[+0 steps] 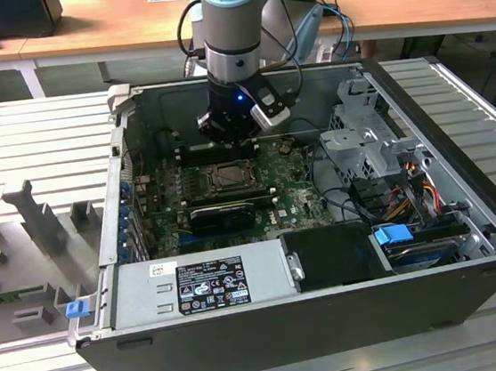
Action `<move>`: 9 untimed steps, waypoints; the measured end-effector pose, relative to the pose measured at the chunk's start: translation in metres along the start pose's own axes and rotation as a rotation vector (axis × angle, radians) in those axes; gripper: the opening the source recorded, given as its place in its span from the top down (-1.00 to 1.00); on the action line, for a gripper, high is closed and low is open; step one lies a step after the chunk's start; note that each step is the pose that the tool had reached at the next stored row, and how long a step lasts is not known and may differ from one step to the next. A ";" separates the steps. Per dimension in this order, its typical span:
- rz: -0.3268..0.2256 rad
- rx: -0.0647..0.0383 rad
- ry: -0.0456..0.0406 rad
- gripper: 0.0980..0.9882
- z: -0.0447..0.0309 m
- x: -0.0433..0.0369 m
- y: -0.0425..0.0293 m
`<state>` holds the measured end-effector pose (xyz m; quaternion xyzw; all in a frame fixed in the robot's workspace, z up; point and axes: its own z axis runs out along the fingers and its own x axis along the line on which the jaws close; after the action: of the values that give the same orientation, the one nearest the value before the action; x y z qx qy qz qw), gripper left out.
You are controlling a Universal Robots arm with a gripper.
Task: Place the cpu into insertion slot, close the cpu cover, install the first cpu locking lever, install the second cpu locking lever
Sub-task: 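Install the first cpu locking lever, then install the second cpu locking lever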
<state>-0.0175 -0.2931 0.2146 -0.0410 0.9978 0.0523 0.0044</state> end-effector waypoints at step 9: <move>0.000 0.000 0.0000 0.98 -0.0004 0.0003 -0.0035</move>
<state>-0.0175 -0.2967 0.2146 -0.0410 0.9978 0.0524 0.0044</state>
